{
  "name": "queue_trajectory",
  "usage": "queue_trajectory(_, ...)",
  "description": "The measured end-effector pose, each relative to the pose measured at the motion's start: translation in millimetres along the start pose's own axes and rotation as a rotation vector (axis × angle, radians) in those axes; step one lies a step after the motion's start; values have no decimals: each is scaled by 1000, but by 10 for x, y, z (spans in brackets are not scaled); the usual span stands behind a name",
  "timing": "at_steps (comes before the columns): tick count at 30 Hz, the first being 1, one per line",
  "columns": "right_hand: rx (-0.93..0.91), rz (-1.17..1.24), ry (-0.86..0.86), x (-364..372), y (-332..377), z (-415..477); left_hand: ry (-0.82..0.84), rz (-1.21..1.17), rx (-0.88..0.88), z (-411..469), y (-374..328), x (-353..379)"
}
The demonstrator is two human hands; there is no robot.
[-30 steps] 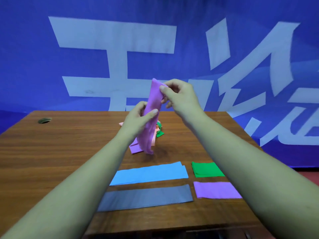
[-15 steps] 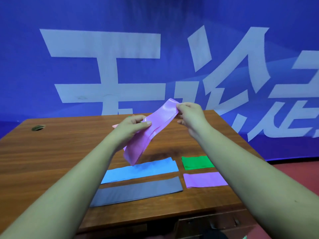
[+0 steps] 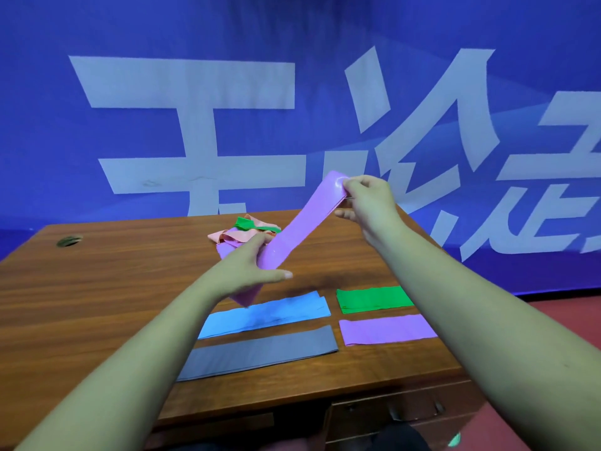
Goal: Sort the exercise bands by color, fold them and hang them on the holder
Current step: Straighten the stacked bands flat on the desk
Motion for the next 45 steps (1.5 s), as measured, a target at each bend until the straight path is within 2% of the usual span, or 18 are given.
queue_trajectory(2, 20, 11, -22, -42, -60, 0, -80, 138, -28, -17, 72, -78)
queue_trajectory(6, 162, 169, 30, -87, -327, -40, -167, 128, -61, -90, 178, -194)
queue_trajectory(9, 335, 356, 128, -76, -574, -129, -137, 107, -36, -137, 169, -176)
queue_trajectory(12, 491, 420, 201, -129, -811, -229, -125, 102, 10, -170, 115, -153)
queue_trajectory(16, 581, 518, 210, -256, -996, -297, -96, 43, 46, -152, 70, -90)
queue_trajectory(21, 574, 347, 232, -268, -1104, -324, -97, 101, 102, -127, -48, -11)
queue_trajectory(25, 485, 255, 95, -502, -1135, -267, -44, 35, 97, -129, -138, 59)
queue_trajectory(28, 399, 137, -19, -826, -1137, -226, 99, 28, 64, -148, -234, 221)
queue_trajectory(35, 323, -45, -246, -1596, -1245, -262, 286, -234, -30, -23, -277, 666)
queue_trajectory(38, 305, -172, -304, -1879, -1302, -340, 252, -353, -40, 9, -315, 857)
queue_trajectory(41, 249, -431, -362, -2132, -1350, -415, 134, -388, -57, 90, -284, 993)
queue_trajectory(45, 201, -645, -345, -2281, -1394, -576, 26, -254, -34, 133, -262, 1162)
Point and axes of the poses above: each hand's wrist, its own z-axis towards the middle knuckle, its own x-axis out of the palm, y = z × x, the point moved 6 cm from there along z, towards the middle knuckle, and after that the axes turned 6 degrees about y, right-handed, at the moved point
